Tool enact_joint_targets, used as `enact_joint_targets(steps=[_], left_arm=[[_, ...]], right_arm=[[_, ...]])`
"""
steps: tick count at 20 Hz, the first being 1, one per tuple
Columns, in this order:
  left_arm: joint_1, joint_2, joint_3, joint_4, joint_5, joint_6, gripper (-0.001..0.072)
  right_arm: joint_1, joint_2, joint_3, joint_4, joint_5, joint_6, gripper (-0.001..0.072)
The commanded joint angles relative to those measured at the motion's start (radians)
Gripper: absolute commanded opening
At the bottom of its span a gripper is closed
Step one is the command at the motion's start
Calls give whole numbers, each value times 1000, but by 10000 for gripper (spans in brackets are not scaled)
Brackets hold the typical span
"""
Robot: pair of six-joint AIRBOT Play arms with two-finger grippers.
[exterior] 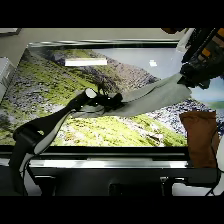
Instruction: Fold the clothes and pants, and hang the long-sleeved shirts on hangers.
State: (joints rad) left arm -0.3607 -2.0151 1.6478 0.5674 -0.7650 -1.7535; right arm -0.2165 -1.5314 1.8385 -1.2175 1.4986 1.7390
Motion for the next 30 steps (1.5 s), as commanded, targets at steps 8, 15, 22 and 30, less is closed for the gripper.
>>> enact_joint_targets(steps=[8, 15, 22, 30], left_arm=[[-177, -233, 273, -143, 61, -135, 21], [-166, -230, 323, -141, -80, -96, 21], [171, 86, 323, 262, -501, -57, 21], [504, 395, 323, 697, -874, -48, 23]], right_arm=[[2, 119, 10, 21, 95, 39, 31], [2, 116, 10, 45, 32, 75, 31], [200, 76, 10, 132, -68, 180, 31], [628, -84, 10, 34, -340, 392, 31]])
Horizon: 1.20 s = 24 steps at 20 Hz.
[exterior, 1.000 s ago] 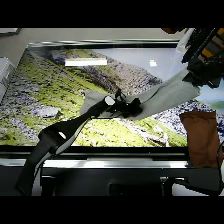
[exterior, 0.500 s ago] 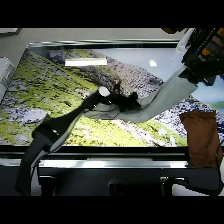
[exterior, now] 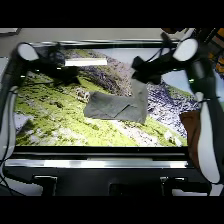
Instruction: Fold the clothes and pants, and hang the long-sleeved shirts on hangers.
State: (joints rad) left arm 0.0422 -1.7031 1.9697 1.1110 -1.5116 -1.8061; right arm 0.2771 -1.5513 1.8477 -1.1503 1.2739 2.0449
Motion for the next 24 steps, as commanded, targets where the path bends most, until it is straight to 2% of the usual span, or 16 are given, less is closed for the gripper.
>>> enact_joint_targets(steps=[1, 8, 14, 15, 17, 18, 20, 22, 24], left_arm=[[122, 95, 0, 158, -132, 12, 22], [154, 108, 0, 158, -145, 27, 23], [154, 108, 0, 158, -145, 26, 24], [154, 108, 0, 158, -145, 27, 23], [154, 108, 0, 158, -145, 27, 24], [154, 108, 0, 158, -145, 27, 24], [150, 108, 0, 158, -145, 26, 24], [142, 108, 0, 158, -145, 27, 24], [133, 108, 0, 157, -145, 27, 24]], right_arm=[[173, -98, 1, -33, -148, 109, 31], [302, -292, 1, -30, -304, 162, 31], [308, -358, 1, 22, -452, 170, 32], [308, -362, 1, 27, -468, 170, 53], [308, -367, 1, 53, -500, 169, 260], [308, -365, 1, 79, -511, 159, 321], [304, -354, 1, 165, -513, 86, 626], [280, -311, 2, 241, -486, -6, 650], [199, -235, 1, 243, -379, -98, 649]])
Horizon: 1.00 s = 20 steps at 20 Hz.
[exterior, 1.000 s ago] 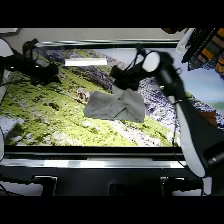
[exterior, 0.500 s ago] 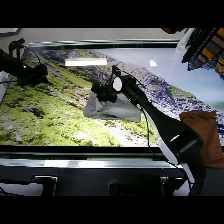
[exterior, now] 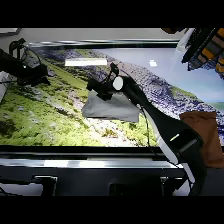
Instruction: Fold the clothes and pants, and hang the long-sleeved shirts on hangers.
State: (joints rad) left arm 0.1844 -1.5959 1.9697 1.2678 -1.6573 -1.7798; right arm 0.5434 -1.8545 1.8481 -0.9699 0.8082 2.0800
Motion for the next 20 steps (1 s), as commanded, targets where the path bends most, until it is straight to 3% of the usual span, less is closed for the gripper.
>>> enact_joint_targets(steps=[1, 6, 11, 16, 20], left_arm=[[-11, 0, 0, 0, 0, 0, 24], [-11, 1, 0, 0, -37, 35, 25], [-11, 1, 0, 0, -63, 44, 25], [-11, 1, 0, 0, -63, 44, 25], [-11, 0, 0, 0, -63, 44, 25]], right_arm=[[-129, 105, 1, 60, 163, -183, 649], [-547, 196, -7, 34, 587, -429, 645], [-739, 164, -210, 128, 533, -576, 645], [-694, 44, -394, 263, 461, -686, 641], [-609, -34, -409, 274, 404, -695, 613]])
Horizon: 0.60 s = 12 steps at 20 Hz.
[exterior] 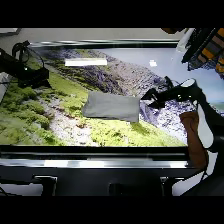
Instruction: Fold the clothes and pants, and hang the long-sleeved shirts on hangers.
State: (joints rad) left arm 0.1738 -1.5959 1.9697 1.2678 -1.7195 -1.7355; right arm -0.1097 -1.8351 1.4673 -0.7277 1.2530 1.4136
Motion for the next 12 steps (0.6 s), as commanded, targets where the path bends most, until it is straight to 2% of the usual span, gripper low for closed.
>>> enact_joint_targets(steps=[1, 3, 4, 5, 6, 7, 8, 12], left_arm=[[-1, 0, 0, 0, -1, 0, 25], [-1, 0, 0, 0, -1, 0, 25], [-1, -1, 0, 0, -1, 0, 25], [-1, -2, 0, 0, 1, 0, 25], [-1, -2, 0, 0, 3, 0, 25], [-1, -2, 0, 0, 3, 0, 25], [-1, -2, 0, 0, 3, 0, 25], [-1, -1, 0, 0, 3, 0, 25]], right_arm=[[63, -65, -28, 32, -51, -20, 536], [94, -77, -28, 31, -67, -11, 450], [106, -77, -28, 26, -68, -11, 437], [116, -77, -28, 23, -62, -10, 371], [120, -77, -28, 20, -55, -5, 260], [121, -76, -27, 24, -44, -3, 67], [120, -72, -27, 35, -37, -2, 30], [59, 11, 14, 72, -60, 55, 29]])
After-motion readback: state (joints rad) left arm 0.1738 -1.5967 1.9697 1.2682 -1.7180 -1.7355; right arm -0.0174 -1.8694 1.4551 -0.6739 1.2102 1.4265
